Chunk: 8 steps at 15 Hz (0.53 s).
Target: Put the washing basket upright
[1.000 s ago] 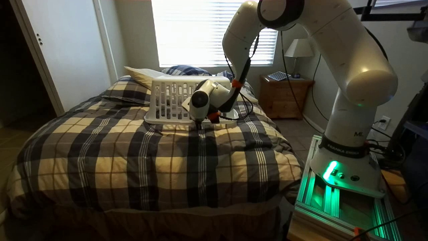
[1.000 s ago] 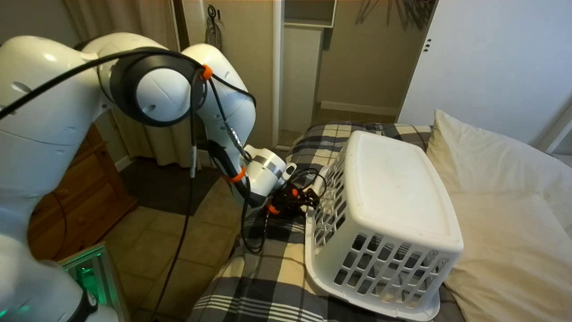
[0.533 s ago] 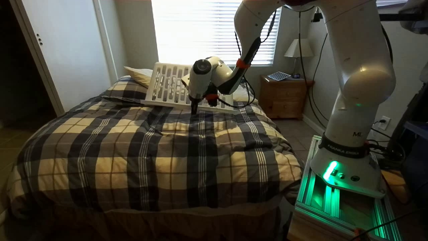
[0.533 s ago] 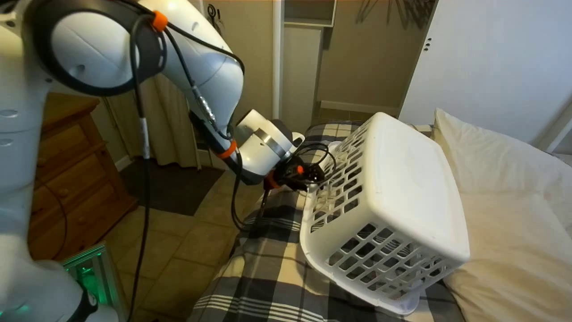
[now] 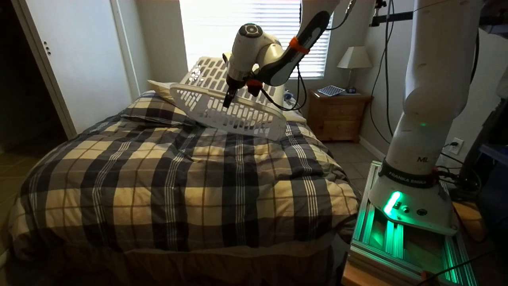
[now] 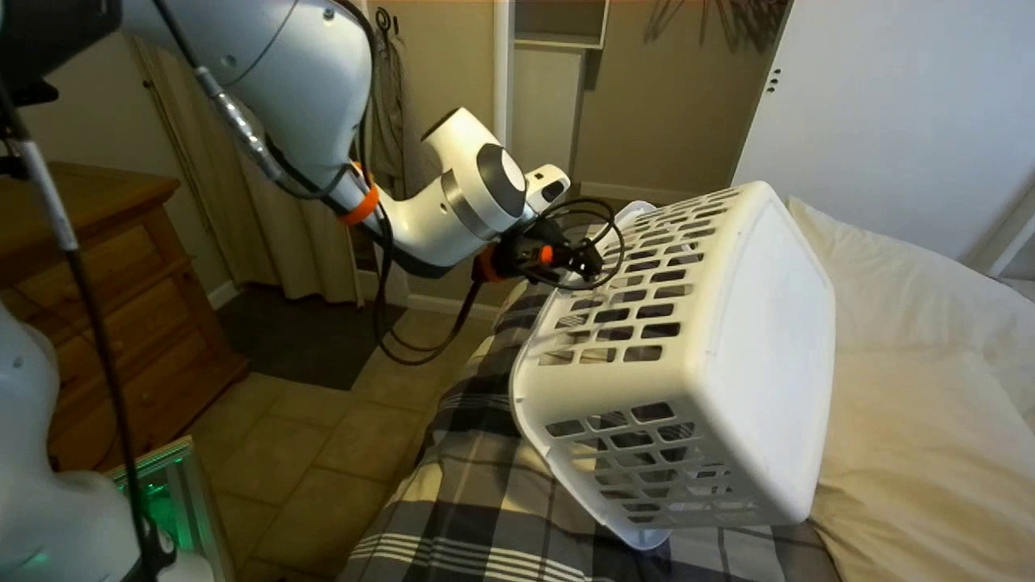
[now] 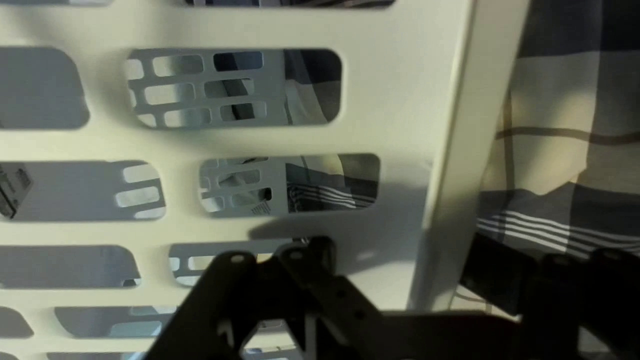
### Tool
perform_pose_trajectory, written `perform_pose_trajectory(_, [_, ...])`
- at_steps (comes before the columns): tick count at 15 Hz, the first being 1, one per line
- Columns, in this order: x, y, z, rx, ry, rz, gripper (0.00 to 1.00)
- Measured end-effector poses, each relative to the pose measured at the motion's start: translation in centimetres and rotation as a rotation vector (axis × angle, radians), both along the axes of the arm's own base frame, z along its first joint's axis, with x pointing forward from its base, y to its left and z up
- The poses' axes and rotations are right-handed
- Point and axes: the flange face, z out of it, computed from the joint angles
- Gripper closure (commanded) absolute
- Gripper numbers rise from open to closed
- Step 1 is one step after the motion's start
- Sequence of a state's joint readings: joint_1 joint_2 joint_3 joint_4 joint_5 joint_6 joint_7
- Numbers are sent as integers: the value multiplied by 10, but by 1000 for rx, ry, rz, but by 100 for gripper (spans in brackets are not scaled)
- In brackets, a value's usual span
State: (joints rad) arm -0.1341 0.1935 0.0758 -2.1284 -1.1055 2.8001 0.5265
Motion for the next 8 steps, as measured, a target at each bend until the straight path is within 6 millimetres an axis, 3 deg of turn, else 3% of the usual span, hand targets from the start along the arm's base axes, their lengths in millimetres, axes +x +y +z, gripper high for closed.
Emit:
perform_pose_trajectory(3, [-7, -3, 25, 66, 8, -8, 73])
perform_pose_trajectory(8, [-20, -3, 47, 124, 57, 44, 73])
